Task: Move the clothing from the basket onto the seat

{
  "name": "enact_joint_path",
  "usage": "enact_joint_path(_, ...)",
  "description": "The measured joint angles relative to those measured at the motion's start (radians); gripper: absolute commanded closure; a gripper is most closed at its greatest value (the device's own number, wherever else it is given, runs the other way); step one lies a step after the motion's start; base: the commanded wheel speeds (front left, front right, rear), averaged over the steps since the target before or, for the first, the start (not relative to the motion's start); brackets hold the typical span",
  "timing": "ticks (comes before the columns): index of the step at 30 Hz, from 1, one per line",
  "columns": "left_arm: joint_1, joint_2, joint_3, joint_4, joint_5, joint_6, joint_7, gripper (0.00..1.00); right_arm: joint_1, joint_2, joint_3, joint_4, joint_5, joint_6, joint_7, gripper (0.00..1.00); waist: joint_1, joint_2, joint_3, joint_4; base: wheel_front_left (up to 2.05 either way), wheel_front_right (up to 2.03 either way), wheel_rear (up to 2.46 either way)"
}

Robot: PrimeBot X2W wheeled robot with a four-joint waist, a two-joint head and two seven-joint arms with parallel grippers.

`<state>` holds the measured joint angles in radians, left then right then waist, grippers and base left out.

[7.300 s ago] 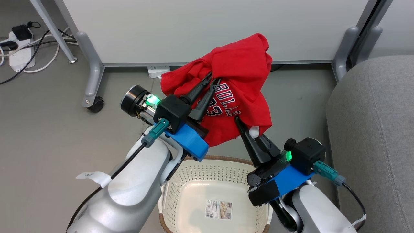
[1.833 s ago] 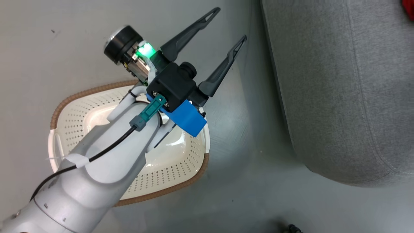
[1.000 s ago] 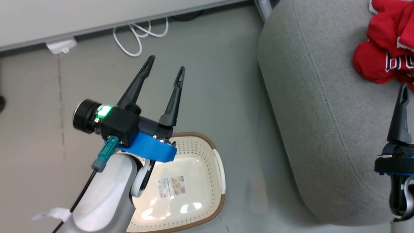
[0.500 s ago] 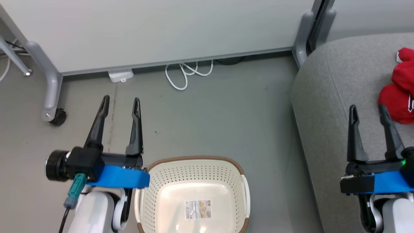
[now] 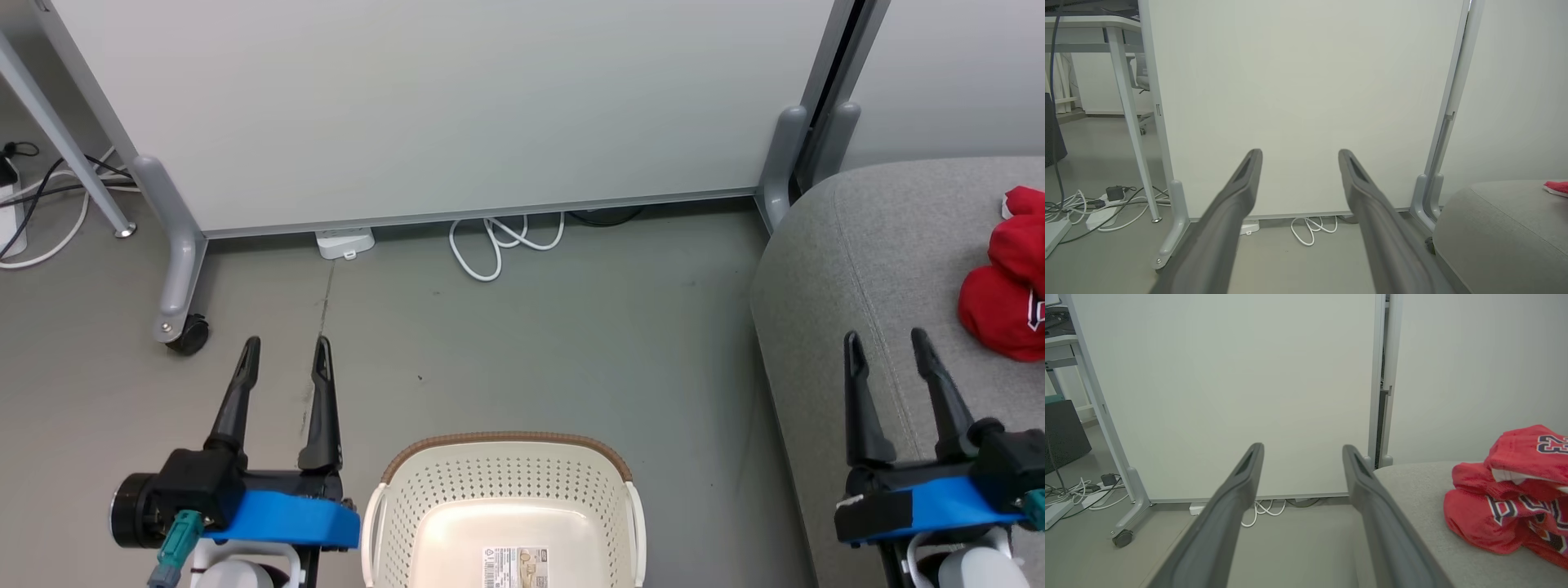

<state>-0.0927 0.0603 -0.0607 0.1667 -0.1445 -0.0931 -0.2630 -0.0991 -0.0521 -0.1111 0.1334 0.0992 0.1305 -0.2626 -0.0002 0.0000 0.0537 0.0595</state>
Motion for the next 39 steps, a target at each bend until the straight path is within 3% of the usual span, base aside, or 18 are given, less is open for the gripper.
enact_joint_path(22,0.045,-0.009,0.003,0.022,0.024,-0.022,0.0,0.0,0.043,0.0,0.013,0.049,0.017,0.0,0.0,0.0,0.0002,0.0,-0.037,0.001,0.0,0.0,0.0)
enact_joint_path(23,0.046,-0.009,0.002,0.024,0.022,-0.022,0.0,1.0,0.044,0.001,0.014,0.051,0.016,0.0,0.0,1.0,0.0001,0.0,-0.038,0.001,0.0,0.0,0.0)
enact_joint_path(30,0.093,-0.01,0.002,0.084,0.012,-0.022,0.01,1.0,0.062,0.005,0.013,0.114,0.023,0.0,0.012,1.0,0.0002,0.0,-0.038,0.001,0.0,0.0,0.0)
enact_joint_path(39,0.092,-0.01,0.019,0.087,-0.164,-0.022,0.056,1.0,0.062,0.006,0.01,0.119,0.201,0.0,0.057,1.0,0.0002,0.0,-0.039,-0.004,0.0,0.0,0.0)
